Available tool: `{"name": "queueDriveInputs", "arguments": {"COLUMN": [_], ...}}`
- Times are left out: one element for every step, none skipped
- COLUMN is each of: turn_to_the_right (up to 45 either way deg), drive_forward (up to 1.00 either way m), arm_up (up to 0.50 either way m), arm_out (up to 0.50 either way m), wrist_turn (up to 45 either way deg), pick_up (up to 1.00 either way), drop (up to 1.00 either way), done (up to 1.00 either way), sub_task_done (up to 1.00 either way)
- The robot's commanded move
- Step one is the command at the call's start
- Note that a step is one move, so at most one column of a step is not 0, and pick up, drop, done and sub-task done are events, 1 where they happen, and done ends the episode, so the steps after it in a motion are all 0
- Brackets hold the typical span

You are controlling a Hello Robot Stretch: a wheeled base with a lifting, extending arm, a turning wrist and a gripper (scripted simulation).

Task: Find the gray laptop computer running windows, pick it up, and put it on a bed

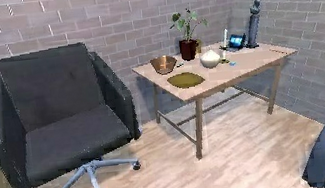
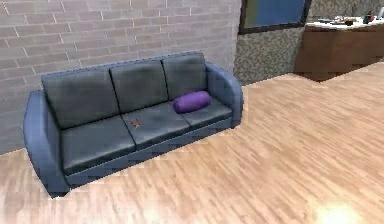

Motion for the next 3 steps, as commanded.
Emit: {"name": "queueDriveInputs", "arguments": {"turn_to_the_right": [0.0,27.0,0.0], "drive_forward": [0.05,0.0,0.95], "arm_up": [0.0,0.0,0.0], "arm_out": [0.0,0.0,0.0], "wrist_turn": [0.0,0.0,0.0], "pick_up": [0.0,0.0,0.0], "drop": [0.0,0.0,0.0], "done": [0.0,0.0,0.0], "sub_task_done": [0.0,0.0,0.0]}}
